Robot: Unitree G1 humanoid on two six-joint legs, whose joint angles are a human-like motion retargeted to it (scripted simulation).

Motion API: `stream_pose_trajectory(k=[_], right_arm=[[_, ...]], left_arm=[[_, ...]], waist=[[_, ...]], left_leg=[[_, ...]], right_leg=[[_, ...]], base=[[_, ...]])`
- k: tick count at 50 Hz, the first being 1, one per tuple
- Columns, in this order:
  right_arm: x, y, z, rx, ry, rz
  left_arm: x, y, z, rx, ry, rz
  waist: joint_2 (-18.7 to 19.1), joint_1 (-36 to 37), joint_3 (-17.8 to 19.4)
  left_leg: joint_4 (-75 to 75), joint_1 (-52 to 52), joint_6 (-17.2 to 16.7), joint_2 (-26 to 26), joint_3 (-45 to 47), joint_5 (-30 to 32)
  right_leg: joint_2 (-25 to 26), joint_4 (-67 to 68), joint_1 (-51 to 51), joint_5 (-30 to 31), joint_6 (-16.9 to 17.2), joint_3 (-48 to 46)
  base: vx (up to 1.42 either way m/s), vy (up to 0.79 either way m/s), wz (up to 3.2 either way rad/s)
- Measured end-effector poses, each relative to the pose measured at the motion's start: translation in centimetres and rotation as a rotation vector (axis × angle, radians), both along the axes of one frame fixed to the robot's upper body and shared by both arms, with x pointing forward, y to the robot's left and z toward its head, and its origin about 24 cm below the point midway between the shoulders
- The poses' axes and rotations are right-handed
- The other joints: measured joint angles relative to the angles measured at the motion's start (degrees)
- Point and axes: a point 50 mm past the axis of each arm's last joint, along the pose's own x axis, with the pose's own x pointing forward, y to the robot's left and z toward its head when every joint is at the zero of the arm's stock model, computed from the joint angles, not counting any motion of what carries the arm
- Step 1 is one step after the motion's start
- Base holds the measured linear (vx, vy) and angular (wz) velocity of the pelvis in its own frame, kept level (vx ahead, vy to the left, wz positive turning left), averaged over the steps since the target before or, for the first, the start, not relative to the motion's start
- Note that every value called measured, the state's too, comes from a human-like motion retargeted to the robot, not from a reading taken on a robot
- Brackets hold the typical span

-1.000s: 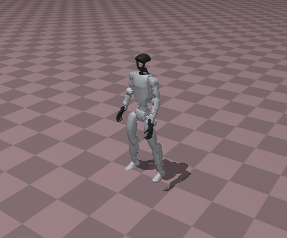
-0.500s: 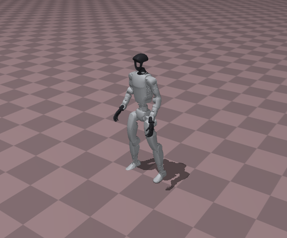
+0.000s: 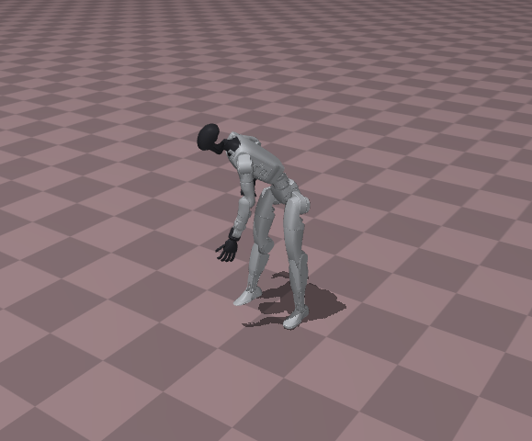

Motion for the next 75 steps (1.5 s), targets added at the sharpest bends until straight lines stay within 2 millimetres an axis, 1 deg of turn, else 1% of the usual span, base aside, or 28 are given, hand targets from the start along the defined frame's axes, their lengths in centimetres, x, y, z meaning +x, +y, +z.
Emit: stream_pose_trajectory(k=[3, 5, 6, 7, 8, 10, 15, 17, 20, 22, 25, 28, 30, 33, 35, 37, 38, 40, 42, 45, 48, 53, 57, 60, 63, 68, 70, 75], right_arm=[[0.0, 0.2, 0.9, -0.053, -0.004, 0.109], [-0.2, 0.8, 1.5, -0.047, 0.027, 0.262], [0.3, 0.7, 2.0, -0.073, 0.012, 0.259], [0.4, 0.6, 2.4, -0.095, -0.001, 0.252], [-0.2, 0.4, 2.4, -0.109, -0.009, 0.238], [-1.8, -0.2, 2.9, -0.094, -0.023, 0.215], [-3.1, -1.4, 3.3, -0.106, -0.01, 0.19], [-3.4, -1.9, 3.7, -0.12, -0.001, 0.205], [-4.2, -2.8, 4.5, -0.14, -0.009, 0.204], [-4.3, -2.9, 4.7, -0.153, -0.019, 0.202], [-4.2, -3.1, 4.9, -0.175, -0.041, 0.176], [-3.7, -3.5, 4.8, -0.195, -0.064, 0.125], [-3.7, -3.5, 3.7, -0.216, -0.03, 0.09], [-3.5, -4.6, 3.7, -0.24, -0.041, 0.03], [-3.4, -5.1, 3.2, -0.268, -0.015, 0.019], [-2.7, -4.8, 2.5, -0.298, 0.019, 0.065], [-2.4, -4.7, 2.2, -0.313, 0.028, 0.08], [-0.9, -4.1, 1.9, -0.394, 0.06, 0.15], [-0.3, -4.0, 1.5, -0.418, 0.045, 0.115], [0.0, -2.9, 0.2, -0.444, 0.08, 0.152], [0.1, -2.1, -0.9, -0.426, 0.099, 0.123], [-1.0, -1.6, -2.5, -0.311, 0.122, -0.044], [-2.2, -1.3, -3.7, -0.187, 0.149, -0.194], [-3.0, -1.0, -4.6, -0.132, 0.181, -0.253], [-3.5, -0.6, -5.2, -0.132, 0.22, -0.242], [-3.6, -0.1, -5.7, -0.173, 0.276, -0.145], [-3.8, 0.7, -6.0, -0.152, 0.271, -0.07], [-4.2, 1.5, -7.2, -0.153, 0.373, 0.001]], left_arm=[[1.9, 1.6, 4.7, 0.131, -0.066, 0.038], [2.9, 2.5, 8.1, 0.302, -0.096, -0.026], [3.5, 2.3, 11.3, 0.27, -0.183, 0.017], [3.7, 2.5, 13.8, 0.243, -0.248, 0.054], [3.7, 3.3, 15.1, 0.237, -0.274, 0.08], [3.5, 4.5, 17.1, 0.282, -0.296, 0.084], [2.7, 5.2, 24.1, 0.358, -0.446, 0.122], [2.3, 5.8, 25.4, 0.434, -0.457, 0.166], [2.0, 6.5, 25.7, 0.585, -0.433, 0.237], [2.0, 6.6, 25.3, 0.668, -0.417, 0.267], [2.5, 5.7, 23.6, 0.7, -0.406, 0.259], [3.2, 3.6, 20.2, 0.612, -0.387, 0.174], [3.4, 2.2, 16.2, 0.552, -0.326, 0.079], [3.1, -0.1, 10.3, 0.428, -0.229, -0.027], [2.3, -1.5, 6.2, 0.377, -0.143, -0.107], [1.3, -2.2, 3.1, 0.391, -0.072, -0.175], [0.8, -2.3, 1.8, 0.392, -0.038, -0.202], [0.2, -2.5, 0.6, 0.362, -0.011, -0.214], [-0.8, -2.5, -1.4, 0.332, 0.022, -0.222], [-3.1, -1.7, -4.9, 0.346, 0.105, -0.24], [-5.4, -0.8, -7.7, 0.315, 0.174, -0.228], [-9.6, 0.4, -11.7, 0.21, 0.292, -0.205], [-12.7, 1.7, -14.0, 0.132, 0.381, -0.172], [-14.8, 2.8, -15.5, 0.104, 0.454, -0.13], [-16.8, 3.8, -17.1, 0.086, 0.54, -0.066], [-20.4, 4.6, -19.8, 0.015, 0.709, 0.065], [-22.7, 5.0, -20.9, -0.057, 0.775, 0.139], [-27.5, 4.9, -23.0, -0.136, 0.942, 0.228]], waist=[[-0.52, -4.58, 0.0], [0.86, -6.23, 0.0], [0.75, -7.27, 0.0], [0.78, -8.24, 0.0], [1.06, -9.09, 0.0], [1.3, -8.69, 0.0], [0.87, -8.14, 0.0], [-0.31, -8.64, 0.0], [-1.57, -8.71, 0.0], [-1.48, -8.58, 0.0], [0.26, -7.76, 0.0], [3.86, -6.02, 0.0], [4.67, -4.78, 0.0], [7.1, -2.26, 0.0], [8.38, -0.75, 0.0], [9.29, 0.32, 0.0], [9.69, 0.97, 0.0], [11.01, 1.29, 0.0], [10.54, 3.37, -0.22], [10.67, 5.22, -3.28], [10.75, 7.67, -6.68], [11.95, 12.24, -11.86], [12.47, 16.31, -15.64], [12.28, 19.53, -18.19], [11.75, 22.6, -20.16], [10.59, 26.4, -21.88], [9.77, 27.08, -23.29], [8.46, 28.59, -25.08]], left_leg=[[8.36, -14.46, -0.32, 1.09, 0.23, -1.44], [22.87, -27.38, -0.47, 7.05, 1.08, -8.74], [20.56, -31.25, -0.65, 4.93, 1.22, -5.51], [19.86, -35.02, -0.81, 3.81, 1.27, -3.51], [22.39, -38.59, -0.97, 4.69, 1.14, -3.94], [35.8, -48.0, -2.43, 11.21, 0.5, -7.19], [43.52, -61.31, -3.02, 16.1, 0.74, -8.38], [44.36, -62.23, -2.58, 16.77, 2.02, -8.25], [45.54, -62.23, -2.84, 18.02, 3.08, -8.66], [45.69, -62.23, -2.72, 18.13, 3.31, -8.73], [45.34, -62.23, -2.53, 17.63, 2.51, -8.43], [44.76, -62.2, -2.34, 16.68, 0.2, -7.92], [43.08, -57.66, -2.64, 15.89, 0.32, -8.15], [41.66, -51.18, -2.98, 15.32, -1.43, -8.3], [40.07, -45.31, -2.98, 14.65, -1.97, -8.56], [37.94, -39.71, -2.95, 13.81, -2.62, -8.58], [36.98, -36.95, -2.96, 13.49, -3.05, -8.66], [26.96, -29.69, -0.74, 9.0, -3.91, -6.68], [21.94, -21.93, -1.73, 8.09, -4.32, -5.88], [15.64, -12.97, -1.1, 6.28, -5.36, -4.53], [8.27, -3.85, -1.01, 4.66, -6.55, -2.73], [-0.41, 9.53, -0.75, 3.34, -9.91, -1.18], [-4.21, 17.52, -0.64, 3.22, -12.82, -1.21], [-5.84, 22.03, -0.4, 3.1, -14.75, -1.63], [-6.97, 25.78, 0.02, 2.62, -16.49, -2.14], [-8.14, 30.71, 0.68, 1.46, -19.43, -3.02], [-6.48, 30.98, 1.38, 1.34, -21.01, -4.64], [-7.07, 32.84, 1.31, 1.0, -22.91, -5.06]], right_leg=[[-0.39, -1.19, -10.25, 3.25, 0.0, 0.46], [3.07, 2.28, -18.82, 1.56, 0.0, -0.95], [1.25, 0.01, -22.76, 4.45, 0.0, 0.91], [0.14, -1.5, -26.18, 6.51, 0.0, 2.15], [0.45, -1.51, -28.55, 6.9, 0.0, 2.13], [4.28, 0.91, -33.04, 5.6, 0.0, 0.85], [7.58, 1.5, -44.07, 7.03, 0.0, 2.47], [7.96, 1.58, -45.69, 7.64, 0.0, 4.05], [8.94, 1.48, -46.07, 8.24, 0.0, 5.0], [9.01, 1.4, -46.11, 8.36, 0.0, 5.12], [8.73, 1.5, -45.65, 8.24, 0.0, 4.07], [8.31, 1.73, -44.27, 7.76, 0.0, 1.56], [7.74, 1.34, -40.19, 7.04, 0.0, 1.19], [8.02, 1.62, -33.36, 6.09, 0.0, -1.25], [7.81, 1.22, -27.57, 5.33, 0.0, -2.23], [7.26, 0.75, -22.28, 4.44, 0.0, -2.96], [7.2, 0.65, -19.6, 3.94, 0.0, -3.58], [4.57, -1.34, -15.28, 4.73, 0.0, -3.76], [4.62, -1.32, -9.47, 3.56, 0.0, -4.99], [3.69, -1.18, -2.65, 1.4, 0.0, -6.28], [2.88, -1.08, 3.96, -0.98, 0.0, -7.79], [2.05, 0.06, 15.03, -5.93, 0.0, -11.54], [1.82, 1.97, 22.25, -10.03, 0.0, -14.82], [1.51, 2.99, 26.78, -12.44, 0.0, -16.97], [0.82, 3.69, 30.8, -14.35, 0.0, -18.84], [-0.73, 4.9, 36.54, -17.13, -0.13, -21.92], [-0.97, 6.31, 37.83, -19.55, -1.68, -23.21], [-1.42, 6.85, 40.41, -20.86, -2.37, -25.26]], base=[[-0.25, 0.01, 0.4], [-0.18, -0.01, 0.04], [-0.2, 0.16, 0.51], [-0.17, 0.25, 0.69], [-0.09, 0.11, -0.05], [-0.02, -0.05, -1.07], [-0.04, 0.03, -0.77], [-0.06, 0.03, -0.49], [-0.03, -0.01, -0.43], [-0.01, 0.01, -0.1], [-0.01, 0.0, 0.08], [-0.01, -0.01, 0.33], [0.06, -0.05, 0.22], [0.03, -0.12, 0.19], [0.06, -0.07, 0.23], [0.09, -0.07, 0.3], [0.09, -0.02, 0.52], [0.09, 0.03, 0.8], [0.15, -0.15, 0.48], [0.19, -0.1, 0.44], [0.23, -0.08, 0.49], [0.26, -0.05, 0.61], [0.24, -0.04, 0.65], [0.21, -0.01, 0.6], [0.17, 0.03, 0.56], [0.14, 0.06, 0.56], [0.13, 0.03, 0.57], [0.08, 0.03, 0.36]])
